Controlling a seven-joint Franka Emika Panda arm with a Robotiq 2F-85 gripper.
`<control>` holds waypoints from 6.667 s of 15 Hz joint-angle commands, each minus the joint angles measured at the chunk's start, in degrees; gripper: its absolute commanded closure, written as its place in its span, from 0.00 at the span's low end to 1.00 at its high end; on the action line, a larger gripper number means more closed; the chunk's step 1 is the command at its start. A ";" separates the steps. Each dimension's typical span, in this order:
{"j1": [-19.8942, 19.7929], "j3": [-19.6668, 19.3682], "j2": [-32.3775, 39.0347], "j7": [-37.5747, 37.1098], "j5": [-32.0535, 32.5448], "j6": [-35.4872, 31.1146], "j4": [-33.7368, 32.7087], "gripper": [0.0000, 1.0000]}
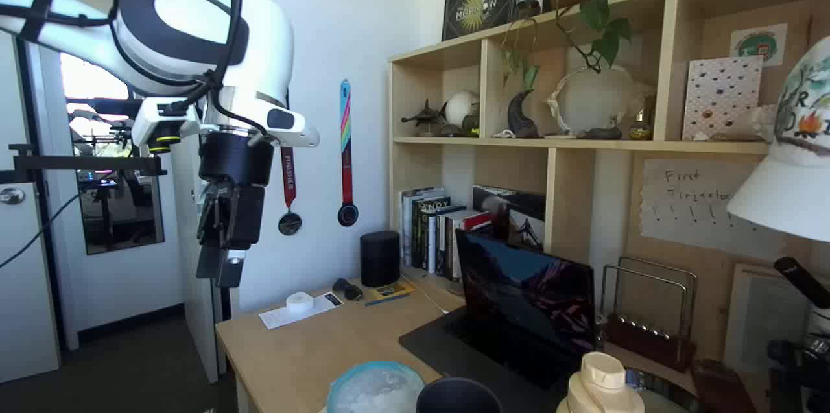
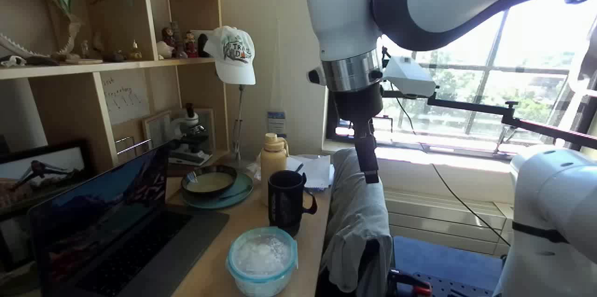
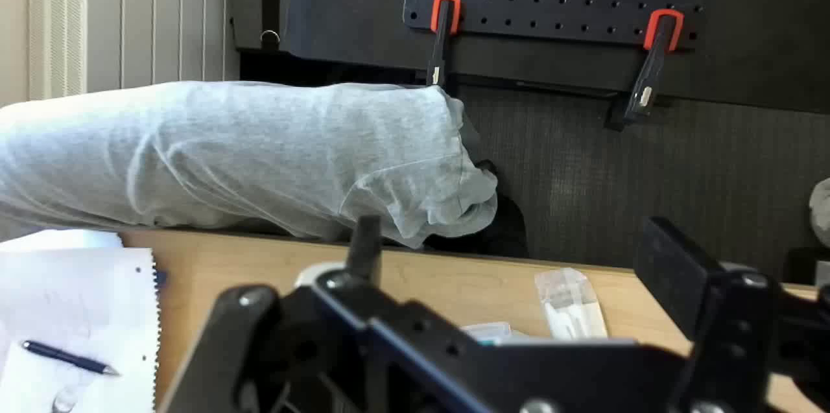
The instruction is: Press the keyboard
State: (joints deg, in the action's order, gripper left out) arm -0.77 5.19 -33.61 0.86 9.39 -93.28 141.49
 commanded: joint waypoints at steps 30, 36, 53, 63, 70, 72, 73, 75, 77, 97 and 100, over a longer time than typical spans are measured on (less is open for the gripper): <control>-0.62 0.94 52.31 25.22 -5.82 -60.41 -30.81 0.00; 0.19 0.55 51.93 23.28 -4.10 -59.28 -30.87 0.00; -0.58 0.61 80.16 16.86 -7.60 -59.86 -60.30 0.71; 0.53 -0.82 86.91 11.53 -7.11 -56.11 -67.84 0.91; 1.22 -2.38 90.85 9.77 -6.70 -53.25 -71.15 0.93; 1.46 -2.74 91.78 9.60 -6.64 -52.88 -71.97 0.92; 1.54 -2.79 92.21 9.62 -6.65 -52.70 -72.37 0.93; 1.70 -2.86 92.97 9.27 -6.75 -51.95 -73.18 0.92; 1.81 -2.80 93.54 8.94 -6.82 -51.23 -73.98 0.93; 2.06 -3.31 93.65 6.13 -6.96 -48.82 -75.94 0.93; 2.13 -3.53 93.19 5.61 -6.91 -48.54 -76.46 0.93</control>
State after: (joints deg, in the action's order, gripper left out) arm 0.50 2.90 59.96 8.50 2.10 -142.97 66.41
